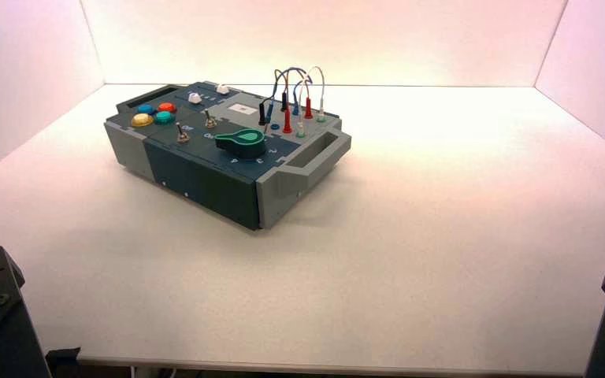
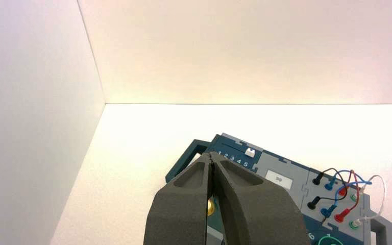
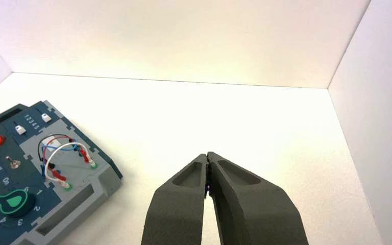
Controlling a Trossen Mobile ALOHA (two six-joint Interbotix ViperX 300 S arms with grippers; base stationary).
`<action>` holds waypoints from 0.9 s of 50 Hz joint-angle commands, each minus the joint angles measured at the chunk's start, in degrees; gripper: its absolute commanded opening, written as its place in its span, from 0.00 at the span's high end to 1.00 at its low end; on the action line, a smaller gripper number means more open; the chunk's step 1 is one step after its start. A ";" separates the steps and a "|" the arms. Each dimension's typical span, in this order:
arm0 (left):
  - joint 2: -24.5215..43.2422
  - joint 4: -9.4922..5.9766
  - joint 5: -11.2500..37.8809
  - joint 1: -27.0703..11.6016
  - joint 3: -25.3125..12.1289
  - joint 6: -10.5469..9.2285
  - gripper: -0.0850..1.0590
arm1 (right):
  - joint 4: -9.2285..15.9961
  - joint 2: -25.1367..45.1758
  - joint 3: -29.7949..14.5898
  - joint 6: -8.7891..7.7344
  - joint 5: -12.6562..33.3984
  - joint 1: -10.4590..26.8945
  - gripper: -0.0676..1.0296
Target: Flip the top switch on with the right gripper.
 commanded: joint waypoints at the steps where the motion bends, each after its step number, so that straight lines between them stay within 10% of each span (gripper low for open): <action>1: 0.62 0.00 -0.35 0.26 -0.79 -0.18 0.95 | 0.26 0.62 -0.97 0.09 -0.35 0.00 0.96; 31: 15.21 0.26 -0.79 0.35 -4.31 0.18 0.95 | 1.23 2.20 -1.14 0.09 -0.26 0.62 0.96; 45: 36.47 0.35 0.35 1.14 -16.00 0.26 0.95 | 1.85 7.65 -3.25 -0.35 0.88 9.49 0.96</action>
